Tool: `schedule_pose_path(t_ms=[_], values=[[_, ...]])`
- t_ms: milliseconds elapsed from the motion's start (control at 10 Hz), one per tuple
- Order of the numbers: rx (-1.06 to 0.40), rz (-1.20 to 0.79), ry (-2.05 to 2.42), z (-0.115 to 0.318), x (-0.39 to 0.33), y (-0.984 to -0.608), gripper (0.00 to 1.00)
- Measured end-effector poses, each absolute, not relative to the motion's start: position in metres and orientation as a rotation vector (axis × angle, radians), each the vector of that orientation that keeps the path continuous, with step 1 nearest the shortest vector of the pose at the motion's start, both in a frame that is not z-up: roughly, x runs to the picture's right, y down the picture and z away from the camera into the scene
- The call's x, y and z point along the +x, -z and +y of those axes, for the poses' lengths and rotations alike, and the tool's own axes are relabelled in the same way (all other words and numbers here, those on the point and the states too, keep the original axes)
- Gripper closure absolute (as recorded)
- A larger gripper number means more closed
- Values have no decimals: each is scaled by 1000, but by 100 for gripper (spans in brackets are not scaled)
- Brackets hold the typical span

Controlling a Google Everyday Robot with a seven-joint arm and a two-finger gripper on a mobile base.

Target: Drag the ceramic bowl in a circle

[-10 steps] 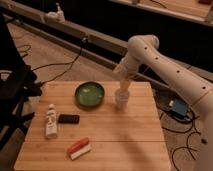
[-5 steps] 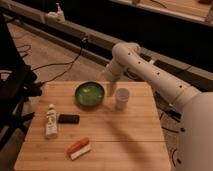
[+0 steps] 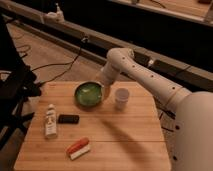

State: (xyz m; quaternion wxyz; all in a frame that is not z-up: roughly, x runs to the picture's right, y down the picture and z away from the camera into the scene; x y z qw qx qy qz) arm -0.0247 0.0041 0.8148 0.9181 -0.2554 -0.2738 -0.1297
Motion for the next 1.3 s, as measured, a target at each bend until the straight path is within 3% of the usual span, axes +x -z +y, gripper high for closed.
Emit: schedule_pose_path(t_ms=[400, 1200, 1300], values=[[-549, -584, 290, 20, -38, -829, 23], [-685, -650, 280, 90, -81, -901, 23], [-712, -679, 238, 102, -85, -915, 34]])
